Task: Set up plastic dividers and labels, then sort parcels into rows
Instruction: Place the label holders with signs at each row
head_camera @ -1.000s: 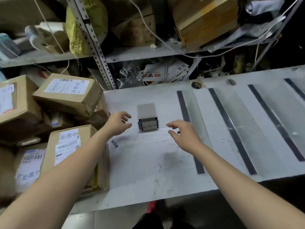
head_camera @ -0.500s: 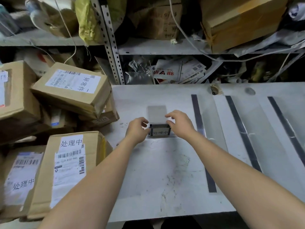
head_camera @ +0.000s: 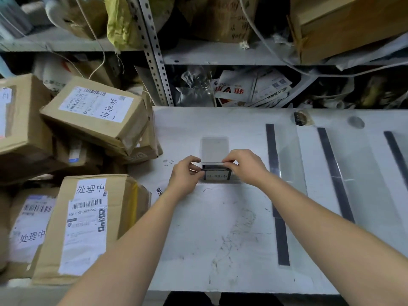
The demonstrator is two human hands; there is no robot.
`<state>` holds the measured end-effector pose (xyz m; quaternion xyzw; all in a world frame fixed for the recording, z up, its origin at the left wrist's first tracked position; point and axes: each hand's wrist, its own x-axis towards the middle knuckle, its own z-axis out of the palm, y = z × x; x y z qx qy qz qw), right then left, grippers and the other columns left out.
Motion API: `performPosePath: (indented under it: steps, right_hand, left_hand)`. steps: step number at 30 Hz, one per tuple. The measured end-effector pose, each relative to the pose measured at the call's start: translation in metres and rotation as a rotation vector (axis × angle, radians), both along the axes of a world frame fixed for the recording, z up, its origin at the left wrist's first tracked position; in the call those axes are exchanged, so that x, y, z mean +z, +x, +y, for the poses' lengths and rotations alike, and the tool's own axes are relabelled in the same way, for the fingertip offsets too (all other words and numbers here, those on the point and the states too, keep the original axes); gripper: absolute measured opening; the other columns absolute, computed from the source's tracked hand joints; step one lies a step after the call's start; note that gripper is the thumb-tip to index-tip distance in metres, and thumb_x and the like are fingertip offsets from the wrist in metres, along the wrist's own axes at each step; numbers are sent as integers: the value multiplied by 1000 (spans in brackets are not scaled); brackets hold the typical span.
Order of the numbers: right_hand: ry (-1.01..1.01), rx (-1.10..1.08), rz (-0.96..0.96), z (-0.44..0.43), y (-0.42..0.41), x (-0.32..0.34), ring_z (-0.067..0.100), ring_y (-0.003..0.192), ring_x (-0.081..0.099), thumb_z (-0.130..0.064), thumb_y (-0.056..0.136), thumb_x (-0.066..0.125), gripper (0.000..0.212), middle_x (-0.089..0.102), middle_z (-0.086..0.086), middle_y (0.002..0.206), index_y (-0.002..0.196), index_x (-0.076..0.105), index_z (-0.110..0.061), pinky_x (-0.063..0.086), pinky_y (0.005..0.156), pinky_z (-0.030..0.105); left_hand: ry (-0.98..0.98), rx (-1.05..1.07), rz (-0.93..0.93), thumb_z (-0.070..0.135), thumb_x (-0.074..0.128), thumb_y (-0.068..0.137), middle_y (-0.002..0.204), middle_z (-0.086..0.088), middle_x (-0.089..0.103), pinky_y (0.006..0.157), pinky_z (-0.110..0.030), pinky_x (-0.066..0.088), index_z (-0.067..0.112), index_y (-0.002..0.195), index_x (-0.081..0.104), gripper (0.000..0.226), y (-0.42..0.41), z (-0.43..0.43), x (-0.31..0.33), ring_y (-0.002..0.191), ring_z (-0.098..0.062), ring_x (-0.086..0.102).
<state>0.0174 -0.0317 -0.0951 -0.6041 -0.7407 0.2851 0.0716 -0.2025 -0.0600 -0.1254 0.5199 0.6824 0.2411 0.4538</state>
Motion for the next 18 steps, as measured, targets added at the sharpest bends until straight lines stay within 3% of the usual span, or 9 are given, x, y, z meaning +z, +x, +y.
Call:
performPosePath:
  steps: [7, 12, 18]
  right_hand:
    - [124, -34, 104, 0, 13, 11, 17, 100, 63, -26, 102, 61, 17, 72, -10, 105, 106, 77, -22, 52, 83, 40]
    - [198, -51, 151, 8, 25, 30, 15, 97, 61, -24, 102, 60, 18, 71, -10, 104, 106, 77, -20, 51, 79, 38]
    - [251, -78, 176, 10, 42, 42, 12, 95, 62, -26, 101, 62, 17, 71, -13, 102, 107, 77, -23, 53, 81, 40]
  left_hand:
    - [23, -20, -12, 15, 75, 89, 91, 5, 72, 83, -41, 60, 31, 114, 60, 33, 1, -2, 2, 86, -17, 71]
    - [86, -35, 62, 17, 65, 97, 102, 2, 70, 85, -34, 55, 23, 112, 68, 17, 4, 4, 8, 88, -13, 66]
    - [154, -254, 202, 12, 61, 97, 113, 5, 68, 91, -28, 47, 19, 109, 76, 20, -3, 26, 15, 101, -14, 65]
